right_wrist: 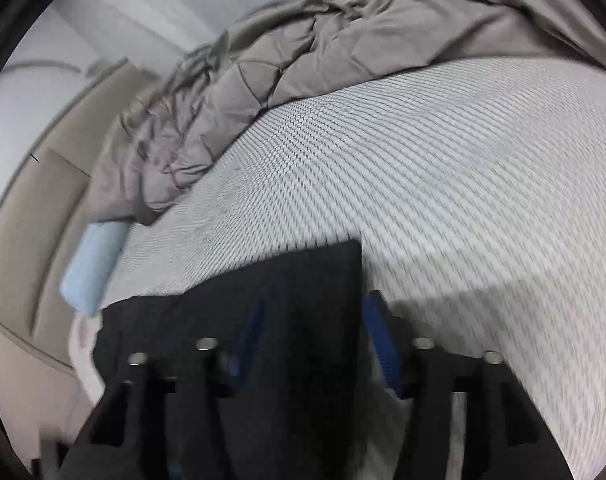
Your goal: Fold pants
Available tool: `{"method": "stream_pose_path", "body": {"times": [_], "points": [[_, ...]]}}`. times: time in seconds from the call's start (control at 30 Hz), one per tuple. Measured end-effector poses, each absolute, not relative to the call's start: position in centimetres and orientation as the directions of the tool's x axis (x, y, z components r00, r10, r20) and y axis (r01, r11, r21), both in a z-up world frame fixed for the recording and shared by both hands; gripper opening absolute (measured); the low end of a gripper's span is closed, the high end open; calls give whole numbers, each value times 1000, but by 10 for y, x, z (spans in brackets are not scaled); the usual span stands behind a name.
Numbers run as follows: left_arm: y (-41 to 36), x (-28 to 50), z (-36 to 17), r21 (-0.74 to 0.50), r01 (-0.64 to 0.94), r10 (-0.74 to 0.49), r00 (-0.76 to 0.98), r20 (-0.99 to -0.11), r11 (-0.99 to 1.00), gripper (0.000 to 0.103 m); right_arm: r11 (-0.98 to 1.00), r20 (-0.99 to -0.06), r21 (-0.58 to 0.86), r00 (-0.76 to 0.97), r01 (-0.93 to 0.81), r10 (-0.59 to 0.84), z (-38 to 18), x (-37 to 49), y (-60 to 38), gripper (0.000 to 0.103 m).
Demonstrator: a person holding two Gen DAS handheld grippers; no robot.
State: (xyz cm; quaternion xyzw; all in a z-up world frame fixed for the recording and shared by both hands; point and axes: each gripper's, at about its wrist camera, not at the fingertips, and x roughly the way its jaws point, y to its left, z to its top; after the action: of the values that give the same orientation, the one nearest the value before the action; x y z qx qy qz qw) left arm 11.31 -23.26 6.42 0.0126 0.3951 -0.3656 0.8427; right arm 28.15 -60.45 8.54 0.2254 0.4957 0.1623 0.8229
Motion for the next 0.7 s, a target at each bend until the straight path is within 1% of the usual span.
{"method": "stream_pose_path", "body": {"times": [0.07,0.13,0.2,0.23,0.27,0.3,0.33,0.37,0.4,0.47,0.57,0.63,0.67,0.7], "points": [[-199,119,80,-309,560,-609,491,-623,768,83,826,-733,563,450,-20,510,80,250,-611,57],[-164,125,89,-323,471,-564,577,-591,821,86,794,-715,608,432,-6,550,70,223,-611,57],[-131,130,92,-339,393,-519,630,-578,855,86,787,-719,616,392,-21,573,61,204,-599,56],[-117,134,91,-344,351,-491,645,-586,871,86,785,-716,618,382,-41,584,57,197,-593,55],[-103,139,90,-347,309,-463,657,-595,885,86,779,-706,623,379,-69,598,54,192,-587,50],[-88,141,88,-354,262,-433,671,-602,898,86,776,-700,623,373,-96,609,52,191,-579,39],[-73,142,86,-361,218,-406,681,-609,907,86,784,-708,610,368,-110,603,52,194,-574,24],[-61,141,84,-368,187,-389,687,-614,911,86,791,-711,601,376,-113,594,53,197,-572,16],[-49,143,82,-370,170,-379,689,-618,913,86,790,-704,601,391,-118,593,56,205,-572,14],[-22,149,76,-358,132,-342,701,-625,924,86,813,-711,570,427,-116,559,60,220,-572,14],[9,142,65,-338,77,-291,706,-646,938,86,869,-778,486,408,-90,477,60,241,-567,21],[21,144,58,-328,53,-270,698,-663,943,86,859,-773,510,417,-42,478,68,242,-577,24],[20,144,54,-320,55,-266,695,-668,946,86,876,-776,481,446,-38,446,79,235,-580,26],[14,146,54,-300,72,-264,693,-671,951,86,905,-782,424,485,-47,391,91,226,-580,26]]}}
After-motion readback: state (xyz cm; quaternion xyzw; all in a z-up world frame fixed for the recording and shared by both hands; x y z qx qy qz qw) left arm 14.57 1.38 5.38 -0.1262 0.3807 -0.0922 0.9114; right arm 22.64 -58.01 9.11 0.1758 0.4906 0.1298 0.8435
